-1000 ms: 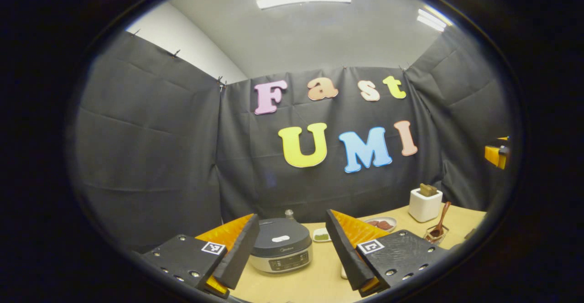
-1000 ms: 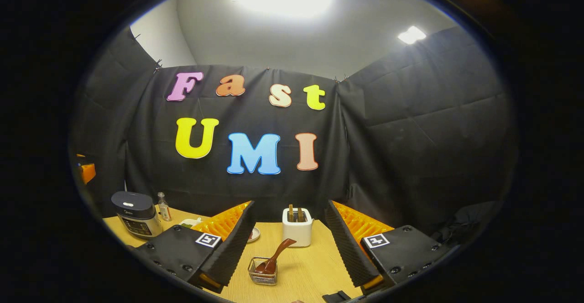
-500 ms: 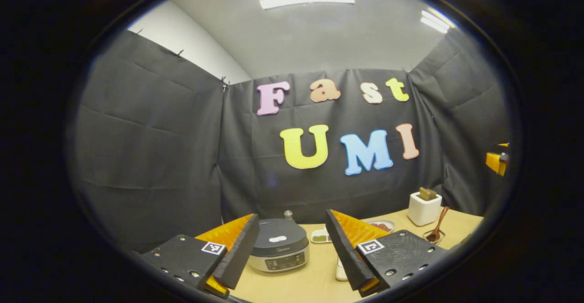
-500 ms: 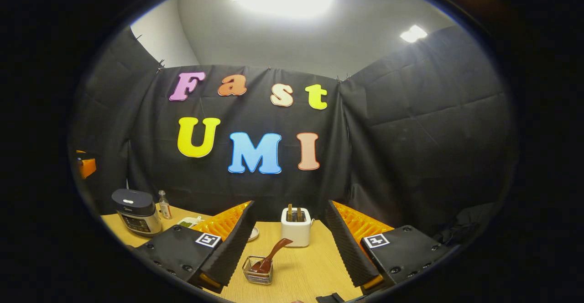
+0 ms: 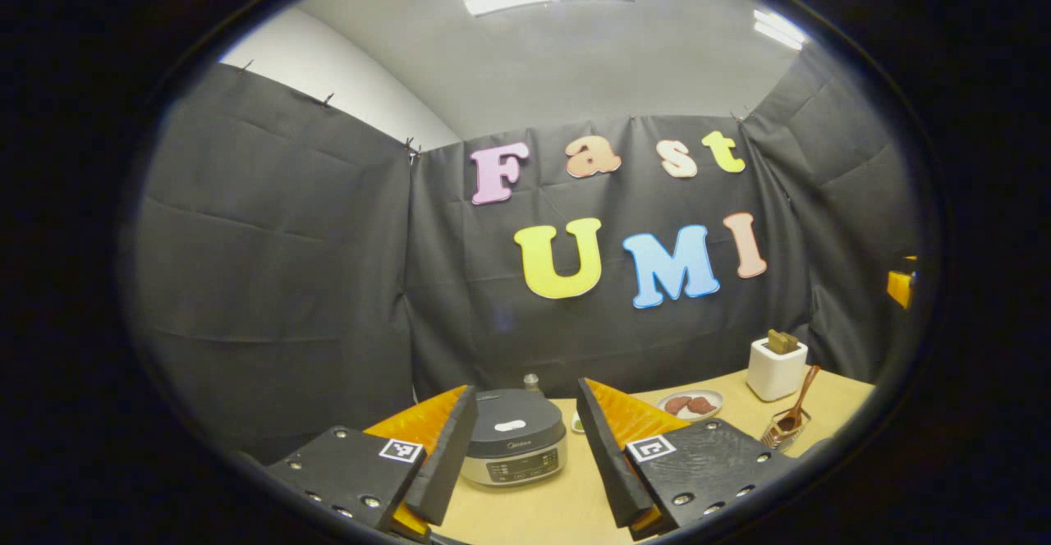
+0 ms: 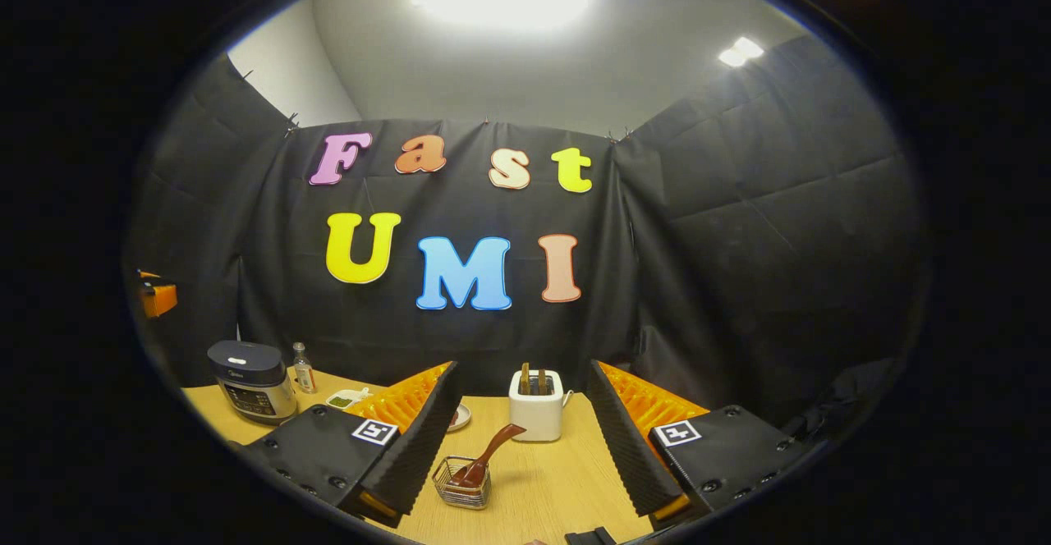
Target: Close the left gripper, press the button to open the rice cooker; take a wooden spoon from the chopstick holder with the right hand, scoop a spoonful of rice and pour it into the rice cooker, then put the wooden spoon back into the chopstick holder.
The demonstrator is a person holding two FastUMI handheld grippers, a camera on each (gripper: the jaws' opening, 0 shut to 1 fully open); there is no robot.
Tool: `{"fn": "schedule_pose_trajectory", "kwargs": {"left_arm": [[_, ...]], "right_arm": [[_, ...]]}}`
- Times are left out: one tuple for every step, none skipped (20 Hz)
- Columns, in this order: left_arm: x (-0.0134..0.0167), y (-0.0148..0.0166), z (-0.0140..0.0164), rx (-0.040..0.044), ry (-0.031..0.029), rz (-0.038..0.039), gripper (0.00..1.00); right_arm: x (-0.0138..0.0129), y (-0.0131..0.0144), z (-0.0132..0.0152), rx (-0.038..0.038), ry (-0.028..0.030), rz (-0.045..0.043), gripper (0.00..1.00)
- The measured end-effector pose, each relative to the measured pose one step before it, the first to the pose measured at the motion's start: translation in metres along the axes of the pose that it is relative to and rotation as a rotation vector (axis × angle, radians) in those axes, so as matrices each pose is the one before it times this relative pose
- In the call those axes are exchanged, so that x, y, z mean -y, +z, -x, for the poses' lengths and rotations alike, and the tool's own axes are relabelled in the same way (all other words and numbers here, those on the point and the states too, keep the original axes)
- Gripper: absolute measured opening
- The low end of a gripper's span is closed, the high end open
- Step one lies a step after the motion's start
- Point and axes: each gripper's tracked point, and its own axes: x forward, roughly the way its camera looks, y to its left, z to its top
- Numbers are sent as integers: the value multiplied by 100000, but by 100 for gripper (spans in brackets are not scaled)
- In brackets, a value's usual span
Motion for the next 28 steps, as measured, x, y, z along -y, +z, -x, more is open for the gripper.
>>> {"fn": "schedule_pose_trajectory", "kwargs": {"left_arm": [[-492, 231, -708, 674, 1499, -41, 65], [12, -49, -426, -196, -980, 114, 56], [30, -5, -612, 5, -870, -213, 46], [39, -25, -790, 753, -1603, -291, 43], [-368, -40, -1016, 30, 113, -185, 40], [308, -582, -1056, -1222, -3170, 1126, 33], [-278, -133, -777, -229, 591, 450, 29], [-584, -147, -1312, 583, 497, 969, 24], [-536, -105, -937, 186, 112, 1009, 18], [-524, -140, -757, -7, 710, 489, 13], [-143, -377, -842, -658, -1114, 325, 8], [-145, -542, -867, -563, -519, 445, 7], [-235, -497, -945, -833, 490, 135, 4], [124, -565, -974, -1399, -1740, 624, 1], [67, -479, -884, -1210, -758, 873, 1], [-163, -545, -987, -1271, -641, 725, 1], [-99, -666, -797, -1240, -684, 443, 1], [-300, -754, -677, -1192, -151, 100, 1], [-292, -728, -799, -1424, -190, -149, 0], [-60, -873, -759, -1483, -113, -123, 0], [-269, -822, -784, -1649, -300, 241, 0], [-192, -852, -697, -1906, 60, 473, 0], [-230, -854, -842, -1684, -131, 823, 0], [-333, -784, -760, -1576, 96, 763, 1], [-395, -683, -697, -1438, 92, 351, 1], [-224, -1037, -763, -1384, -48, 121, 1], [-107, -719, -792, -1390, -299, 119, 1], [6, -844, -742, -1478, -245, 205, 1]], "right_arm": [[-147, -33, -170, -32, 21, 491, 97], [-213, 16, -158, -174, -49, 626, 97], [-260, -86, -193, -83, -159, 466, 97], [-276, 83, -228, 288, -503, 302, 98], [-154, -80, -130, -258, -1214, 67, 98], [-276, 2, -127, -241, -928, -572, 97], [-433, 136, -87, 312, -480, -672, 97], [-395, 141, -218, 276, -521, -3, 97], [-316, -161, -332, -306, -834, 641, 97], [-182, 68, -202, -32, -920, 460, 97], [-215, 186, -114, 187, -682, 112, 97], [-211, 217, -220, 263, -833, 119, 98], [-85, 59, -76, 347, -897, 310, 98], [-94, 95, -96, 119, -979, 480, 97], [-59, -68, -227, -35, -961, 406, 96], [-60, -70, -164, -349, -929, 148, 97], [-95, -182, -143, -607, -861, -130, 98], [-128, -69, -190, -494, -951, -323, 97], [-99, -147, -234, -415, -747, -276, 97], [-202, -69, -145, -346, -688, -66, 98], [-167, -128, -222, -399, -635, 228, 98], [-222, -93, -180, -398, -445, 499, 98], [-178, -9, -127, -217, -424, 712, 98], [-131, 71, -149, -82, -683, 858, 98], [-89, -47, -126, -136, -694, 673, 98], [-186, -5, -36, -222, -594, 397, 98], [-266, -52, -145, -346, -607, 307, 98], [-220, -43, -5, -442, -570, 280, 98]]}}
